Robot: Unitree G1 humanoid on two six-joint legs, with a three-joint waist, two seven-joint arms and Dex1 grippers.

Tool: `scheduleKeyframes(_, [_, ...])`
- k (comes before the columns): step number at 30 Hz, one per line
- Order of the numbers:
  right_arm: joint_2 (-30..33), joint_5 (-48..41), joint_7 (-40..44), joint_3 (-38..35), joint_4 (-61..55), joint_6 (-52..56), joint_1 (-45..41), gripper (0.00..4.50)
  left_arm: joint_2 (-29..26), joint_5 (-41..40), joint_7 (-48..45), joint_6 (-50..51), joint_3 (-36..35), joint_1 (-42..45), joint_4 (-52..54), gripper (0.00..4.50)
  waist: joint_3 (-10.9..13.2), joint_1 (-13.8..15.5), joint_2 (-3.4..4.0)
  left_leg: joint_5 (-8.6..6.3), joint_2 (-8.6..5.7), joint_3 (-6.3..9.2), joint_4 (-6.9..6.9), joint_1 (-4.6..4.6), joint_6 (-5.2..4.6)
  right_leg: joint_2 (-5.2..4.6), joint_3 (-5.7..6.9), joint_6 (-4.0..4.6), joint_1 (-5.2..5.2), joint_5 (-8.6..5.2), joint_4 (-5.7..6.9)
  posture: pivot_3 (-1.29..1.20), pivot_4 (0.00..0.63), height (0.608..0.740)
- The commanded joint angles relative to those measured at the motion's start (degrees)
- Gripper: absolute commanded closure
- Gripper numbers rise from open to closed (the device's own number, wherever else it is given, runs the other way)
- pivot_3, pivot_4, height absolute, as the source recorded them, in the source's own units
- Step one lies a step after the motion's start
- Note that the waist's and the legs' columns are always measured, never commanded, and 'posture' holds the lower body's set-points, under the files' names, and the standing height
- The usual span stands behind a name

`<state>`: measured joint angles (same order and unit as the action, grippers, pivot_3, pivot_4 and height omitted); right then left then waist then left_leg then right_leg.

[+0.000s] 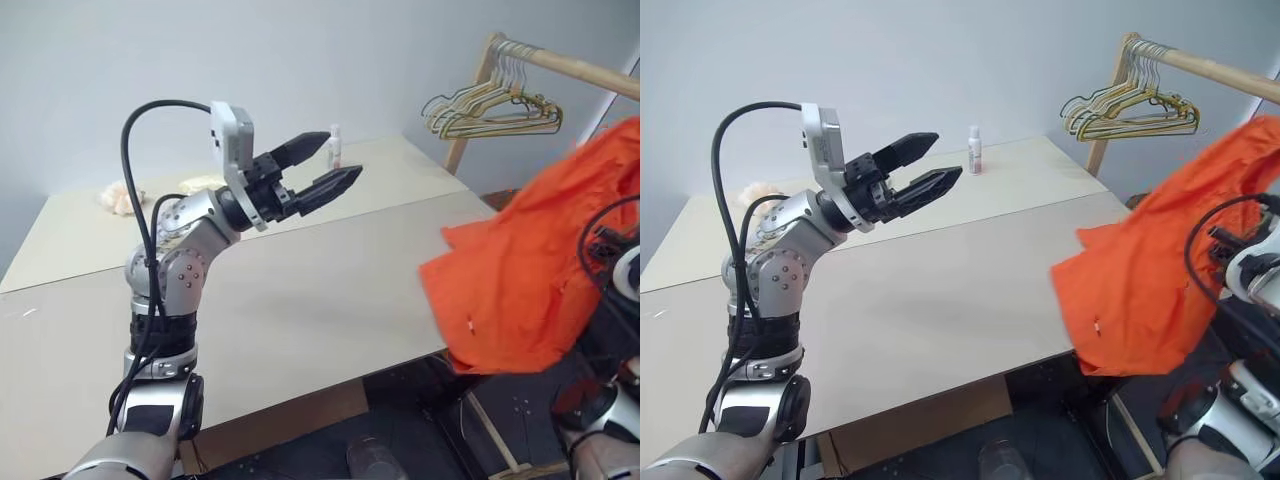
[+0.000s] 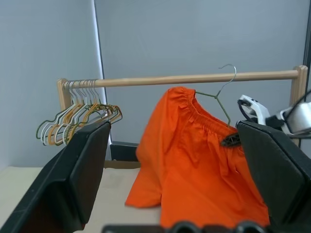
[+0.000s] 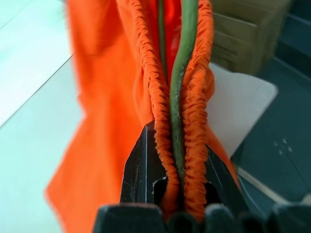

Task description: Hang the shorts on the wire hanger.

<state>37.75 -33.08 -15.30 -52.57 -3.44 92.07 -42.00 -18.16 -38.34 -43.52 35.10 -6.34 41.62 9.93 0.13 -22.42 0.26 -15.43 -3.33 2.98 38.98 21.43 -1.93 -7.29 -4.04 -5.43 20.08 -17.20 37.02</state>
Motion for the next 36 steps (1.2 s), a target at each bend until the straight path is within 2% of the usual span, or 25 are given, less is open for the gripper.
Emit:
scheduleKeyframes(1, [3.38,-2.55,-8.17,-4.85,7.10,0.43,-8.33,4.41,-1.06,-0.98,0.73,-0.25,-0.71,0.08,2.17,0.01,0.00,0.02,0.00,0.01,0.00,-0.03,0.00,0.00,-0.01,-0.02,0.00,0.00,-0.03,0.00,-0.02,-0.37,0.000,0.740])
scheduleKeyframes(5, [5.32,-1.49,-15.89,-9.70,15.70,0.43,-17.66,4.41,-1.54,-1.12,0.71,-0.25,-0.42,-0.23,2.53,0.01,-0.01,0.09,0.03,0.01,0.01,-0.07,-0.02,-0.02,-0.02,0.00,0.01,0.00,-0.06,0.00,-0.08,-0.37,0.000,0.740])
scheduleKeyframes(10, [7.32,7.20,-21.92,-16.37,22.61,0.43,-25.83,4.41,-1.41,-0.71,0.76,-0.58,0.61,-0.38,3.21,0.01,0.00,0.67,0.04,0.01,0.01,-0.09,-0.05,0.02,-0.03,0.03,0.04,0.00,-0.07,0.00,-0.21,-0.37,0.000,0.740])
scheduleKeyframes(14, [6.27,12.45,-22.97,-19.37,23.69,0.43,-25.30,4.41,-1.71,-0.75,0.74,-0.53,0.72,-0.50,3.45,0.01,0.00,1.28,0.03,0.01,0.01,-0.12,-0.04,0.08,-0.04,0.06,0.03,0.00,-0.07,0.00,-0.26,-0.36,0.000,0.740])
scheduleKeyframes(19, [6.96,17.97,-20.13,-21.55,23.39,0.38,-23.96,4.41,-2.28,-0.91,0.74,-0.23,0.78,-0.77,3.91,0.01,0.00,1.40,0.02,0.01,0.03,-0.13,-0.04,0.08,-0.04,0.11,0.07,0.00,-0.08,0.00,-0.26,-0.36,0.000,0.740])
scheduleKeyframes(25, [9.38,20.78,-14.76,-20.71,26.35,-2.27,-23.19,4.41,-2.44,-0.86,0.72,-0.26,1.06,-0.41,3.60,0.01,0.02,1.68,0.00,0.01,0.03,-0.11,-0.04,0.08,-0.04,0.12,0.12,0.00,-0.12,0.00,-0.34,-0.37,0.000,0.740])
scheduleKeyframes(29, [11.30,22.72,-14.19,-20.93,29.67,-5.11,-24.62,4.41,-2.44,-0.73,0.52,-0.41,1.41,-0.39,3.55,0.01,0.03,1.64,-0.01,0.00,0.01,-0.12,-0.04,0.08,-0.05,0.12,0.12,0.00,-0.16,0.00,-0.40,-0.37,0.000,0.740])
scheduleKeyframes(36, [8.93,26.15,-14.26,-21.93,27.51,-3.97,-24.62,4.41,-2.50,-0.98,0.95,-0.31,1.41,-0.98,4.33,0.01,0.04,1.47,-0.03,0.00,0.03,-0.12,-0.06,0.02,-0.05,0.13,0.11,0.00,-0.19,0.00,-0.39,-0.36,0.000,0.740])
